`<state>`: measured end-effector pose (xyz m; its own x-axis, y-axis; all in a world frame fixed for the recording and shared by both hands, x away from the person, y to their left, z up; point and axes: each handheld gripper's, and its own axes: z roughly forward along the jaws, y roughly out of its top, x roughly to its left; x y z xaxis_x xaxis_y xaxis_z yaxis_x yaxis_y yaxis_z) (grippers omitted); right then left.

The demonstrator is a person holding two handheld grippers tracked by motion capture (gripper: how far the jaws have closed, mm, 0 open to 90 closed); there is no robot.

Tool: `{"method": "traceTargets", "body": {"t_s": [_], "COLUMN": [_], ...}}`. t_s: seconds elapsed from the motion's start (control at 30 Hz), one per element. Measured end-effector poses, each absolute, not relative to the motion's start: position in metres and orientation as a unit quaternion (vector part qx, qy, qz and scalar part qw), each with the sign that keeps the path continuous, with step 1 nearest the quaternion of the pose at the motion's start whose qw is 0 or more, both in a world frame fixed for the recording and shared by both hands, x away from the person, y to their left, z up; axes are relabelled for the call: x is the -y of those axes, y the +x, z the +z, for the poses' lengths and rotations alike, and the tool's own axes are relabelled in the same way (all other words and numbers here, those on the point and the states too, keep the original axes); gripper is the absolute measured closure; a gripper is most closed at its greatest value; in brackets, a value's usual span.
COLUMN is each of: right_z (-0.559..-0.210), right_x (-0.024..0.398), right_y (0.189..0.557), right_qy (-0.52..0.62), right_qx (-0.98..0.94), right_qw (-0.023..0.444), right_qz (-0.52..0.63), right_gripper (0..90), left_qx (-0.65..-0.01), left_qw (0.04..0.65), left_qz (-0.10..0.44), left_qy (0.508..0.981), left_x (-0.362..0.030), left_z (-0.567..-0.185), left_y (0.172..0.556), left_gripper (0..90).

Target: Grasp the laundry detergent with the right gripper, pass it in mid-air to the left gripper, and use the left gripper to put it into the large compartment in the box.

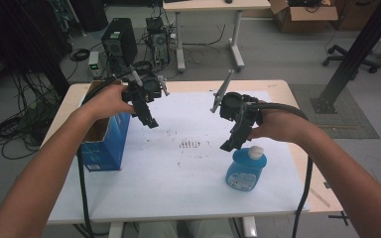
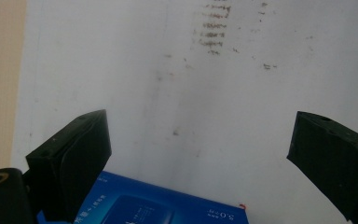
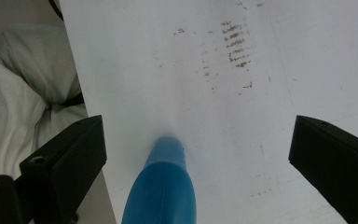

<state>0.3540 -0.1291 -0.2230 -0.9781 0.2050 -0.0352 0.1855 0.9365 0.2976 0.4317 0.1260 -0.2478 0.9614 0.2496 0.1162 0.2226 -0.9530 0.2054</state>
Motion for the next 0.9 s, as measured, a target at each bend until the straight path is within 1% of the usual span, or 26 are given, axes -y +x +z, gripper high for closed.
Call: {"method": "traceTargets", "body": {"t_s": [0.47,0.67,0.9], "right_z": [-0.211,-0.201,-0.196], "right_x": [0.145,0.164,0.181], "right_y": [0.347,0.340,0.332], "right_qy": [0.105,0.118,0.135], "right_qx": [-0.981,-0.979,-0.976], "right_qw": [0.043,0.049,0.047], "right_qz": [0.156,0.157,0.167], "right_gripper": [3.5,3.4,3.3], "left_qx": [-0.122,-0.122,-0.125], "left_qw": [0.101,0.104,0.106], "left_qz": [0.069,0.073,0.075], "left_qy": [0.985,0.984,0.984], "left_x": [-0.124,-0.125,-0.126], "left_z": [-0.245,-0.242,-0.241], "left_y": [0.429,0.427,0.427], "left_gripper": [5.8,5.8,5.7]}}
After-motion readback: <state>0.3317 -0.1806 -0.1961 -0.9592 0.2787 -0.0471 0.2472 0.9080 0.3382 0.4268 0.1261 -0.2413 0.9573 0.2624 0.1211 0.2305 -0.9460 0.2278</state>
